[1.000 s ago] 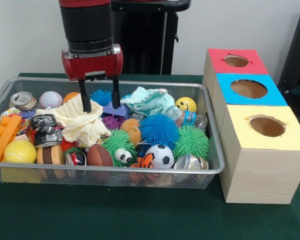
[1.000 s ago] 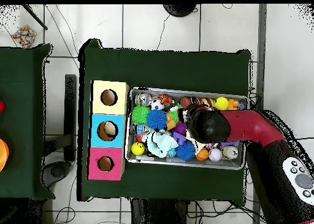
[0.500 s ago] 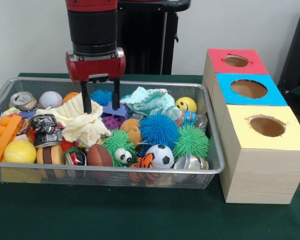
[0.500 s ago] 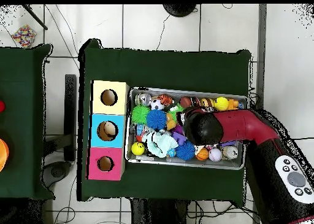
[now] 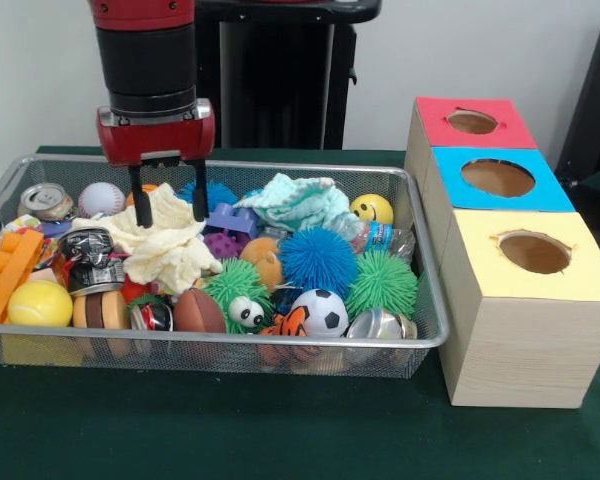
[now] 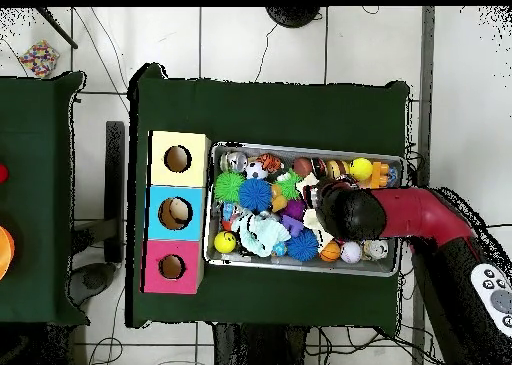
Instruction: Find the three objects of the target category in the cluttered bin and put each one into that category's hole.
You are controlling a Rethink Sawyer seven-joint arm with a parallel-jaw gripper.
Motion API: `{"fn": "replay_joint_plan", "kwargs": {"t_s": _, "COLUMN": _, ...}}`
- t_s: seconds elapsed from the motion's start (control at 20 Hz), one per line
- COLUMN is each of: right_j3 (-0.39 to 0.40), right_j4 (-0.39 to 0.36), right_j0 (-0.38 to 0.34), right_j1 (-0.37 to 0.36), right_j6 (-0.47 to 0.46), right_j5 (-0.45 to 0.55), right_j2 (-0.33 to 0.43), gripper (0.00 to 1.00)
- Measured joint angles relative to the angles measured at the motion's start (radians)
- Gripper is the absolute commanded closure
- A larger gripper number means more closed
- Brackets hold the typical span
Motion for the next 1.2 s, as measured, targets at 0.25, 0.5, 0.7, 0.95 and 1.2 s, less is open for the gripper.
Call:
{"fn": "replay_joint_plan", "kwargs": {"t_s": 0.25, "right_j3": 0.0, "right_j4": 0.002, "right_j0": -0.016, "right_j1": 0.014, "right_j6": 0.0, "right_j5": 0.0, "right_j2": 0.001, "gripper": 0.0}}
{"fn": "replay_joint_plan", "kwargs": {"t_s": 0.5, "right_j3": 0.001, "right_j4": 0.033, "right_j0": -0.04, "right_j1": 0.056, "right_j6": 0.0, "right_j5": 0.0, "right_j2": 0.016, "gripper": 0.0}}
{"fn": "replay_joint_plan", "kwargs": {"t_s": 0.7, "right_j3": 0.004, "right_j4": 0.057, "right_j0": -0.061, "right_j1": 0.106, "right_j6": 0.0, "right_j5": 0.0, "right_j2": 0.035, "gripper": 0.0}}
{"fn": "replay_joint_plan", "kwargs": {"t_s": 0.95, "right_j3": 0.034, "right_j4": 0.082, "right_j0": -0.081, "right_j1": 0.133, "right_j6": 0.0, "right_j5": 0.023, "right_j2": 0.073, "gripper": 0.0}}
{"fn": "replay_joint_plan", "kwargs": {"t_s": 1.2, "right_j3": 0.107, "right_j4": 0.111, "right_j0": -0.117, "right_j1": 0.123, "right_j6": -0.001, "right_j5": 0.078, "right_j2": 0.149, "gripper": 0.0}}
